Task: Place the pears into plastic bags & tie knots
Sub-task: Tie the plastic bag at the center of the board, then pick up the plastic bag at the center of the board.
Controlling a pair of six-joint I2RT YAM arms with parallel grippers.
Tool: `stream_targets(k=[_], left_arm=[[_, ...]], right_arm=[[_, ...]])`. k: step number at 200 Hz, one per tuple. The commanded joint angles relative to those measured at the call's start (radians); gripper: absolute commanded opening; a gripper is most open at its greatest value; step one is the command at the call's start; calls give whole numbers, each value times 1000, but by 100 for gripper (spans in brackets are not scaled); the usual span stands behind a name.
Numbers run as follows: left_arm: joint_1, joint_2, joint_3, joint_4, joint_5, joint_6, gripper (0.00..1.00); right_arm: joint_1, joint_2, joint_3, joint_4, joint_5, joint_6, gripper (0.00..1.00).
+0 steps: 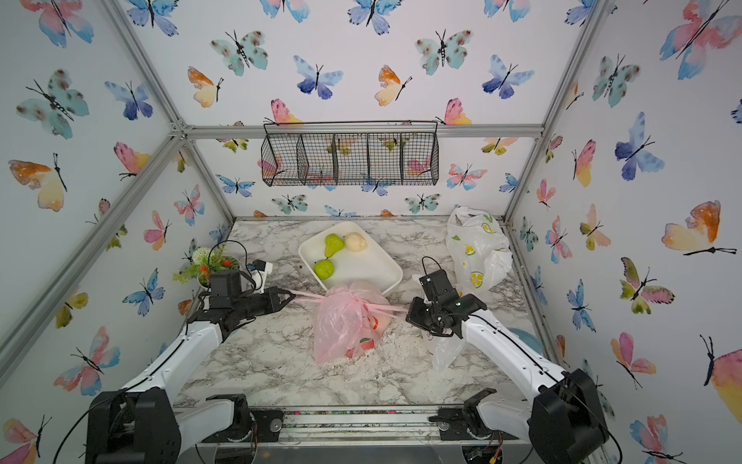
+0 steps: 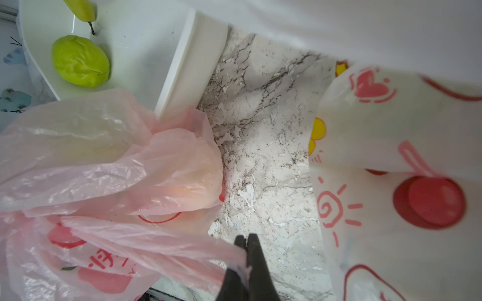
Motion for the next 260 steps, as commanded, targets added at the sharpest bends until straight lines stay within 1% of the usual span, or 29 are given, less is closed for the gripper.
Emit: stream_targets(k=[1, 36, 41, 47, 50, 55, 56, 59, 66, 67, 72, 78, 85, 101, 109, 116, 117, 127, 142, 153, 169, 189, 201, 218, 231, 239, 247, 251, 260], left_arm=[[102, 16, 37, 41, -244, -27, 0], [102, 28, 74, -14, -232, 4, 0], [101, 20, 80, -21, -223, 6, 0], [98, 7, 89, -27, -204, 9, 0], [95, -1, 93, -30, -195, 8, 0], [86, -18, 104, -32, -192, 6, 0], [83, -21, 106, -33, -174, 7, 0], [75, -27, 115, -35, -150, 8, 4], [51, -40, 148, -66, -129, 13, 20], [47, -40, 154, -71, -127, 17, 22], [26, -45, 188, -106, -117, 29, 32], [-3, -51, 229, -152, -120, 47, 41], [-33, -58, 276, -207, -153, 65, 51], [-95, -86, 333, -249, -251, 97, 65], [-141, -96, 344, -250, -303, 111, 70], [-188, -96, 356, -250, -354, 132, 72], [-209, -96, 359, -251, -360, 134, 72], [-289, -75, 384, -262, -430, 156, 74], [-418, -15, 410, -254, -429, 179, 77], [-505, 56, 428, -254, -426, 212, 83], [-589, 174, 484, -317, -463, 286, 88], [-611, 288, 557, -421, -511, 329, 88], [-625, 341, 589, -477, -486, 345, 86], [-676, 382, 582, -490, -460, 367, 83], [-706, 403, 587, -526, -477, 379, 80], [-705, 409, 595, -558, -489, 379, 72], [-701, 403, 596, -579, -510, 388, 60], [-698, 397, 597, -588, -520, 393, 50], [-690, 374, 603, -611, -528, 403, 27]], right_arm=[[-62, 39, -49, -119, 115, 1, 3], [-77, 56, -65, -78, 102, -48, 3], [-77, 61, -59, -67, 84, -71, 3], [-77, 66, -42, -51, 24, -105, 3], [-77, 70, -26, -54, 5, -125, 5], [-74, 76, 5, -65, -20, -142, 14], [-73, 77, 11, -66, -26, -146, 16], [-67, 79, 30, -71, -41, -154, 23], [-55, 80, 83, -90, -60, -172, 33], [-51, 81, 99, -98, -61, -177, 36], [-43, 82, 134, -118, -53, -186, 40], [-35, 85, 193, -150, -38, -206, 45], [-33, 94, 259, -188, -21, -230, 49], [-31, 132, 400, -259, 22, -287, 53], [-31, 158, 448, -268, 24, -310, 54], [-30, 182, 476, -263, 15, -324, 54], [-30, 186, 480, -261, 13, -326, 54], [-25, 217, 497, -230, -9, -329, 54], [-11, 253, 496, -145, -47, -310, 53], [0, 272, 488, -81, -64, -293, 53], [11, 299, 485, -25, -89, -280, 53], [12, 306, 476, 15, -99, -275, 53], [13, 297, 463, 39, -97, -273, 52], [12, 287, 446, 78, -88, -262, 52], [12, 287, 441, 97, -84, -258, 52], [13, 292, 443, 106, -89, -257, 52], [13, 300, 447, 116, -100, -256, 52], [12, 305, 450, 122, -107, -255, 52], [14, 317, 458, 135, -122, -255, 51]])
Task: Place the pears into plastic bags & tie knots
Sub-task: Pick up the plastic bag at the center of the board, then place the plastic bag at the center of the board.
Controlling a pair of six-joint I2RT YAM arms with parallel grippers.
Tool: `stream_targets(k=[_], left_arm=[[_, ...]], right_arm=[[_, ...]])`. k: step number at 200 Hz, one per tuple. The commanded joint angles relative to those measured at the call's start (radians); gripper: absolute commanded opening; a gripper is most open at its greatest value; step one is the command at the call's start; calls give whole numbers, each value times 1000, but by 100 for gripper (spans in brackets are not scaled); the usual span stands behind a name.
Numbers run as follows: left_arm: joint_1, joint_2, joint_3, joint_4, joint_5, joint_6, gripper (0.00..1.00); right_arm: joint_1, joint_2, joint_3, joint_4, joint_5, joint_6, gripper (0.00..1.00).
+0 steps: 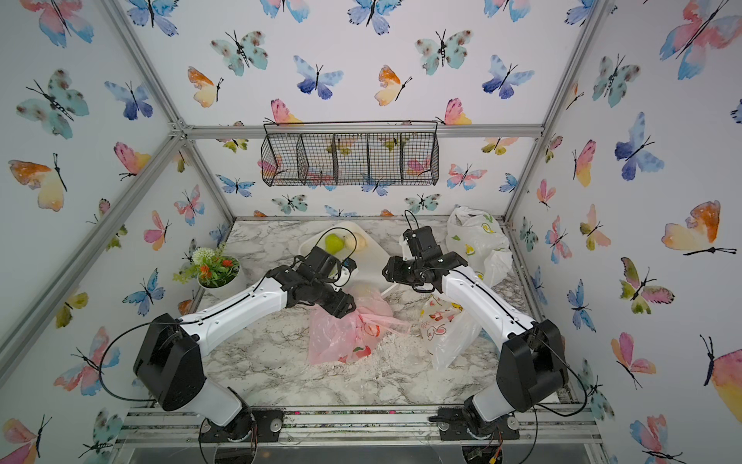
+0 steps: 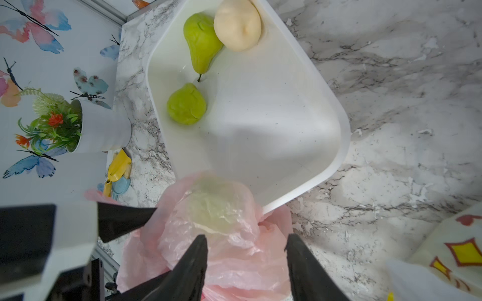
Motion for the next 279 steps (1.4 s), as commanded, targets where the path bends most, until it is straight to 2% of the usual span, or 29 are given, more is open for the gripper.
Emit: stream_targets(k=[1, 12, 30, 48, 87, 106, 127, 146, 168, 184, 200, 218, 231, 257, 279], left_arm=[[11, -39, 32, -123, -51, 52, 25], [20, -90, 45, -153, -13, 61, 11], [41, -210, 39, -166, 42, 36, 3], [87, -346, 3, -167, 29, -15, 2], [323, -607, -31, -187, 81, -90, 0], [435, -693, -64, -138, 1, -134, 0], [613, -680, -86, -91, -146, -194, 0], [796, -610, -113, -16, -155, -257, 0], [826, -550, -172, 124, -76, -304, 0], [826, -510, -224, 215, -12, -319, 0], [826, -460, -239, 237, 1, -312, 4], [826, -413, -219, 214, 12, -292, 9], [826, -407, -213, 212, 22, -293, 14], [826, -418, -205, 211, 48, -302, 41], [825, -449, -175, 174, 67, -311, 54]], right_arm=[[2, 9, 9, 67, -35, 10, 51], [1, 30, 31, 73, -42, 9, 51], [1, 66, 70, 79, -41, 1, 51], [1, 96, 98, 98, -30, 1, 51], [1, 178, 194, 108, -10, -7, 51], [-7, 216, 264, 76, 25, -45, 52], [-56, 243, 330, 16, 107, -102, 56], [-175, 231, 330, -19, 213, -119, 61], [-291, 190, 262, 35, 330, -142, 69], [-355, 226, 296, -5, 446, -170, 77], [-431, 275, 316, -14, 541, -156, 83], [-533, 306, 294, 25, 538, -102, 83], [-567, 342, 299, 39, 537, -103, 84], [-574, 450, 367, 9, 527, -129, 86], [-579, 497, 405, -34, 587, -129, 87]])
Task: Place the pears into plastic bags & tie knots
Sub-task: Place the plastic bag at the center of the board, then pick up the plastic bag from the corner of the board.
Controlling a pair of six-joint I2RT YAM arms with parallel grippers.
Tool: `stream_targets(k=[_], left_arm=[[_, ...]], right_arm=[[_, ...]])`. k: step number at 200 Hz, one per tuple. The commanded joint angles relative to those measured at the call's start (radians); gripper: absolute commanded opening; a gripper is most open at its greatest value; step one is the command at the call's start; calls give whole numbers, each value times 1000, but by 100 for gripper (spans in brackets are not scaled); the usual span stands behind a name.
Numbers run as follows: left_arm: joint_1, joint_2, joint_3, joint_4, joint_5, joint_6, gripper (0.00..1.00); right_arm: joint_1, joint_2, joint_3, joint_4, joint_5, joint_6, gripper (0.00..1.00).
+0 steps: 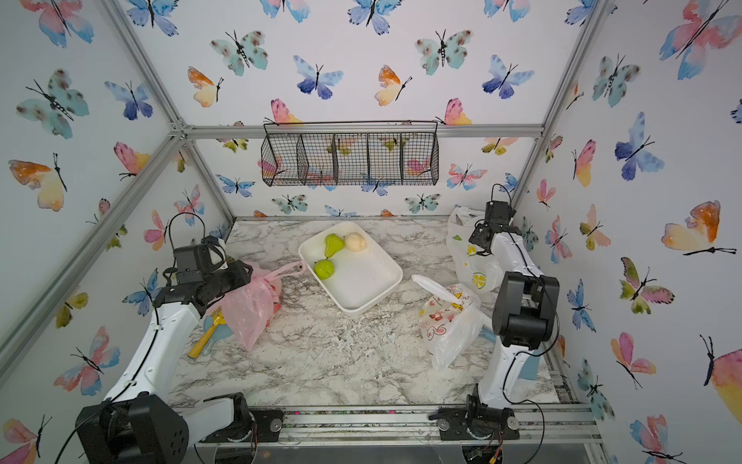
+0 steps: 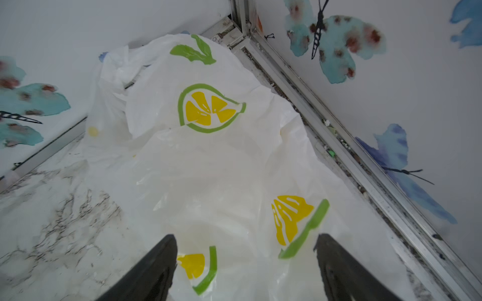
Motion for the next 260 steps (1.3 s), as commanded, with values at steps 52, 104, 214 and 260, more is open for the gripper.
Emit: stream_targets(k=[52, 104, 214, 260], left_arm=[[-56, -129, 62, -11, 38, -18, 60], [-249, -63, 135, 26, 9, -18, 61], [-441, -11, 79, 125, -3, -75, 61], [-478, 15, 104, 125, -27, -67, 61]], right_arm=[[-12, -113, -50, 28, 164, -65, 86], [-140, -129, -202, 54, -67, 1, 86], [-140, -261, -282, 204, -514, 92, 20], [-118, -484, -294, 223, -702, 82, 12]])
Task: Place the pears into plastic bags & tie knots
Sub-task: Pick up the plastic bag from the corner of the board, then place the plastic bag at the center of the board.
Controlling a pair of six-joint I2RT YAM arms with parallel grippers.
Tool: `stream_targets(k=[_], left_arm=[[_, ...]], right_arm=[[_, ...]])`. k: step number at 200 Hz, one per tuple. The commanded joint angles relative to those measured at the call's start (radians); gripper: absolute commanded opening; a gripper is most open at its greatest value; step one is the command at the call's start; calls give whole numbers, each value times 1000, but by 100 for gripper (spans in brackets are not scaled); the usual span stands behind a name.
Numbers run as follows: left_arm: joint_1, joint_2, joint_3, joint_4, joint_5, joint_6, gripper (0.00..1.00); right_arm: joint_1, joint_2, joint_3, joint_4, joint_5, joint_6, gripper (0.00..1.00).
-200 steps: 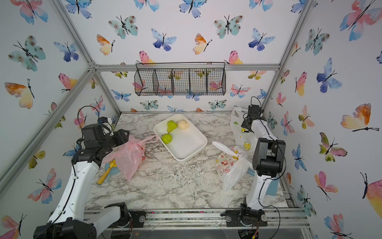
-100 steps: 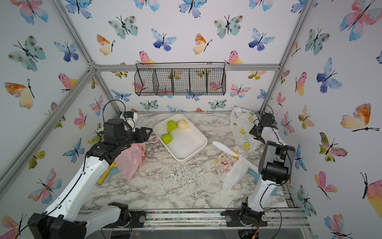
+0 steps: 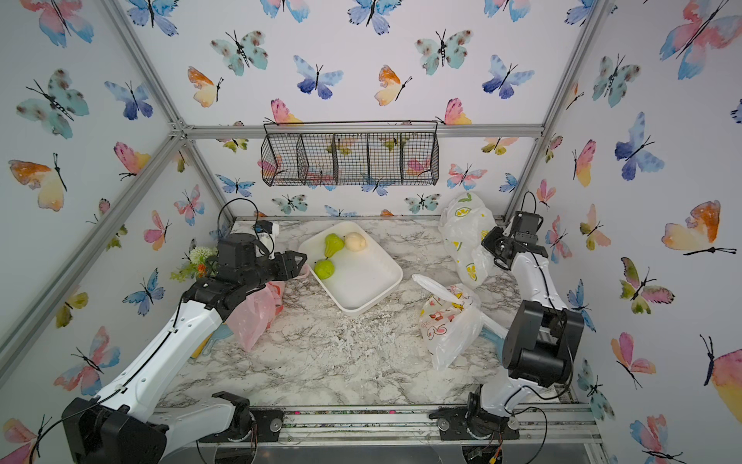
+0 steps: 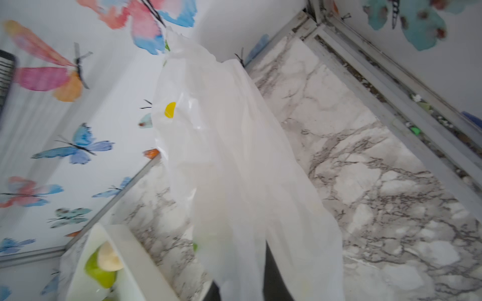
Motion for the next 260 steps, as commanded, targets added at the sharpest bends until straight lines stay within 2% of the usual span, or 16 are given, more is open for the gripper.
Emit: stream_targets(k=[1, 32, 65, 99, 120, 136, 157, 174, 193, 212, 224, 240, 250, 260], left_arm=[[-25, 13, 32, 20, -24, 0, 61], [-66, 49, 44, 27, -30, -5, 61], [-103, 78, 72, 61, 16, -6, 62], [-103, 41, -2, 204, 61, -5, 66], [-95, 10, -8, 205, 41, 11, 71], [-67, -19, -11, 191, 39, -6, 75], [-4, -62, -50, 205, 102, -59, 77], [3, -90, -78, 210, 128, -66, 78], [2, -106, -115, 222, 188, -90, 78], [3, -124, -143, 208, 181, -96, 78], [6, -137, -150, 181, 156, -86, 78], [13, -141, -137, 104, 94, -65, 78], [26, -146, -125, 42, 23, -64, 78], [58, -153, -121, -2, -15, -54, 78]], right_arm=[[18, -115, -6, 37, -153, -8, 12], [116, -280, -45, 66, -223, -26, 10], [170, -377, -59, -6, -382, -60, 6], [301, -430, -138, -23, -447, -74, 2], [423, -436, -203, 31, -476, -60, 2], [461, -421, -256, 78, -535, -49, 2], [488, -386, -273, 44, -523, -79, 2], [547, -361, -271, 31, -490, -91, 2], [669, -321, -286, 58, -433, -91, 3], [820, -224, -287, 62, -326, -88, 6], [909, -144, -265, 44, -276, -88, 10], [1018, -54, -231, 57, -292, -94, 26], [1063, -14, -218, 89, -380, -87, 43], [1082, 0, -219, 152, -505, -60, 54]])
